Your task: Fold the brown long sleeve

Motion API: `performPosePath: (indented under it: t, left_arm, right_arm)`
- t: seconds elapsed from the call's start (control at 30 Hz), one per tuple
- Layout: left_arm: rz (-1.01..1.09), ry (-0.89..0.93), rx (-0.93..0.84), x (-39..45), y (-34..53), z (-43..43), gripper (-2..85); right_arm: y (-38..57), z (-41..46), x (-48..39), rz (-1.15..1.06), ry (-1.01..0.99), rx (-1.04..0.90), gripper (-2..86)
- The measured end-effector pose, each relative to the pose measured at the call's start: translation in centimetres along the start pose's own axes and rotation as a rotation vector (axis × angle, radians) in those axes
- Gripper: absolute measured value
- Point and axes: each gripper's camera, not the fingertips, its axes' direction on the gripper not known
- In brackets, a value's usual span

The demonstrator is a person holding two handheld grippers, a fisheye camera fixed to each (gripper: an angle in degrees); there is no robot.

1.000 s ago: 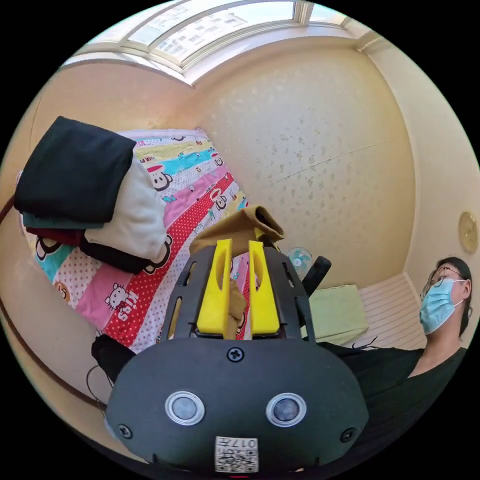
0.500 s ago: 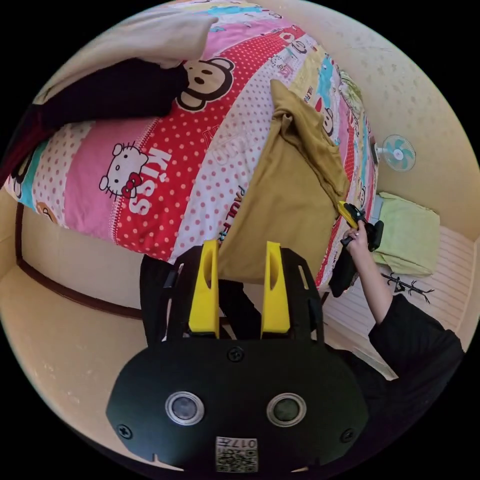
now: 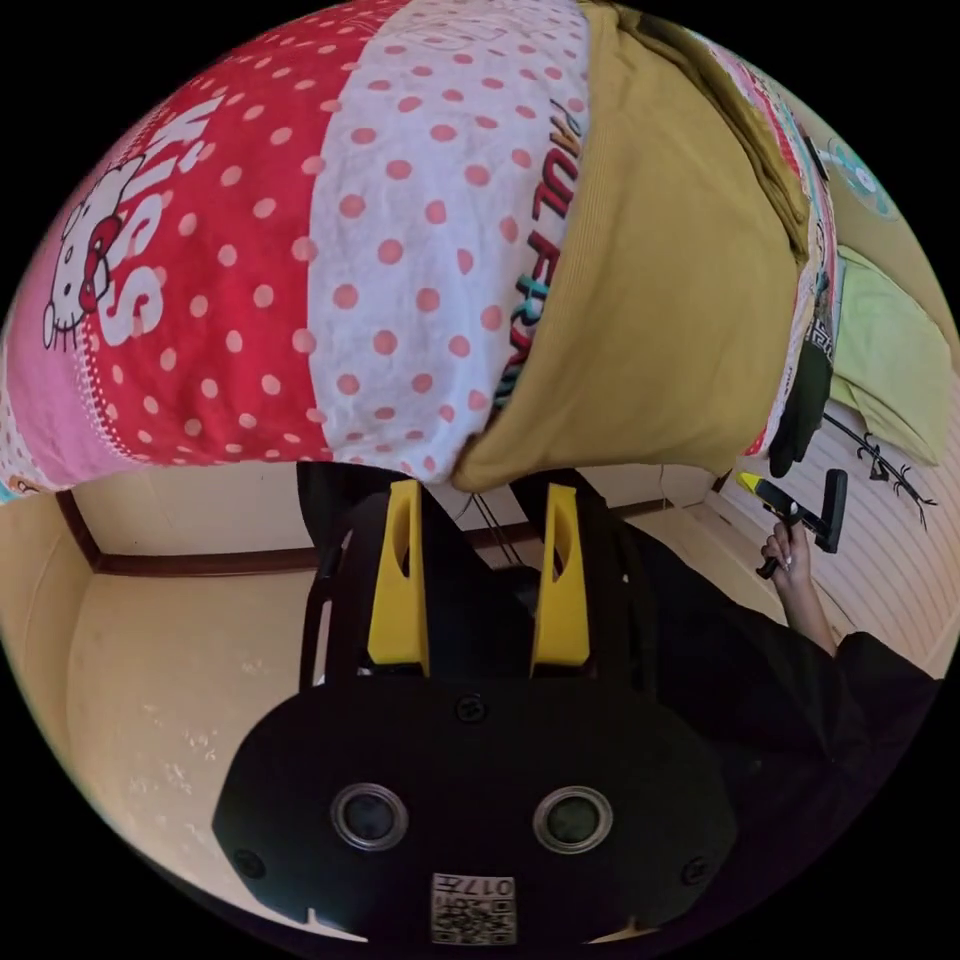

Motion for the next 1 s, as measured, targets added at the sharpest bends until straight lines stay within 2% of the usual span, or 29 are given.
performPosePath:
  t: [0.17, 0.27, 0.33, 0.47, 0.63, 0.7, 0.8, 0.93, 1.0]
  left_arm:
    - [-0.01, 0.089, -0.057, -1.7, -3.1, -1.1, 7.9]
    - [0.115, 0.109, -0.161, -1.3, -2.9, -2.7, 4.7]
    - [0.232, 0.164, -0.148, -0.6, -1.2, -4.9, 4.2]
    - [0.309, 0.36, -0.053, -0.2, 4.3, -11.5, 3.4]
    - [0.241, 0.46, -0.107, -0.6, 8.6, -13.7, 3.4]
    - [0.151, 0.678, 0.012, -2.0, 8.3, -14.5, 3.6]
    - [0.144, 0.833, 0.19, -2.3, 4.4, -16.9, 4.0]
    - [0.284, 0.772, 0.364, 0.4, -3.7, -22.3, 4.3]
    - [0.281, 0.643, 0.477, 1.8, -9.5, -25.4, 5.3]
  right_arm:
    - [-3.7, 0.7, 0.9, -0.014, -0.103, -0.097, 5.6]
    - [-2.1, -2.3, -0.2, -0.149, -0.132, -0.113, 4.0]
    - [0.2, -4.9, -0.3, -0.194, -0.185, -0.087, 3.7]
    - [7.5, -11.4, 0.9, -0.081, -0.314, 0.048, 3.3]
    - [12.9, -14.6, 1.4, 0.038, -0.4, 0.054, 3.2]
    - [12.1, -15.8, 1.5, 0.075, -0.537, 0.157, 3.2]
    - [6.4, -18.3, -0.2, 0.003, -0.661, 0.303, 3.3]
    - [-5.9, -21.2, -4.7, -0.145, -0.644, 0.442, 4.0]
    - [-11.5, -21.3, -6.4, -0.144, -0.575, 0.46, 4.8]
